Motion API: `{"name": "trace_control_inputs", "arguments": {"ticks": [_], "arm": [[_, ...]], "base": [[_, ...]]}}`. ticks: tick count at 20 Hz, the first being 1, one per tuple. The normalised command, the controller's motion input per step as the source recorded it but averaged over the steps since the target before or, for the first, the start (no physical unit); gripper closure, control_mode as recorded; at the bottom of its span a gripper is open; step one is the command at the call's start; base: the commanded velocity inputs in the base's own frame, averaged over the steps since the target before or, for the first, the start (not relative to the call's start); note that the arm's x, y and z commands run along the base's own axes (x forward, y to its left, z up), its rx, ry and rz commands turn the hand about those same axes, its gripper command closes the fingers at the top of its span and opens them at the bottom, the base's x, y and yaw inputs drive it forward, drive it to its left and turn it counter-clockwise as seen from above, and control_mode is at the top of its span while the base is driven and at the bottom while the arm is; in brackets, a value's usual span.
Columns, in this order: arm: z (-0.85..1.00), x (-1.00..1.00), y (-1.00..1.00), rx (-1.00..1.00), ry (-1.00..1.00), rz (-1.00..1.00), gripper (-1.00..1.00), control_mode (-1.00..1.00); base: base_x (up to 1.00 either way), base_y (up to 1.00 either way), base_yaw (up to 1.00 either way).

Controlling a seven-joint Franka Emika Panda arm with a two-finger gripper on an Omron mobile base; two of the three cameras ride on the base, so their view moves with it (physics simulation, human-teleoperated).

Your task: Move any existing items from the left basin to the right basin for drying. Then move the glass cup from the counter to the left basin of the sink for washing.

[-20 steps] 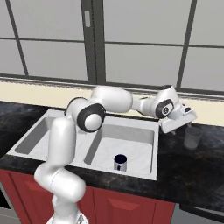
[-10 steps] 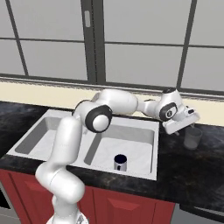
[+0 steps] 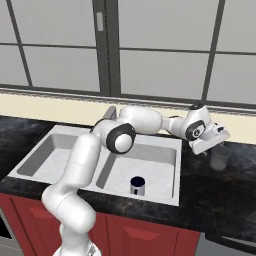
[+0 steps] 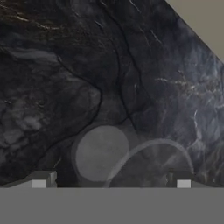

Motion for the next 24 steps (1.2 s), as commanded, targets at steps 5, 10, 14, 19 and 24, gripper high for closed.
{"name": "trace_control_inputs", "arguments": {"ticks": [5, 10, 14, 19, 24], "arm": [[-0.16, 0.15, -0.22, 0.00, 0.00, 0.02, -1.00, -1.00], [-0.19, 0.04, -0.22, 0.00, 0.00, 0.01, -1.00, -1.00], [-0.24, 0.02, -0.13, 0.00, 0.00, 0.00, -1.00, -1.00], [-0.32, 0.00, -0.03, 0.01, 0.00, 0.00, 1.00, -1.00], [-0.57, -0.06, 0.06, 0.02, 0.00, 0.00, 1.00, -1.00]], "base": [[0.00, 0.00, 0.00], [0.00, 0.00, 0.00], [0.00, 0.00, 0.00], [0.00, 0.00, 0.00], [0.00, 0.00, 0.00]]}}
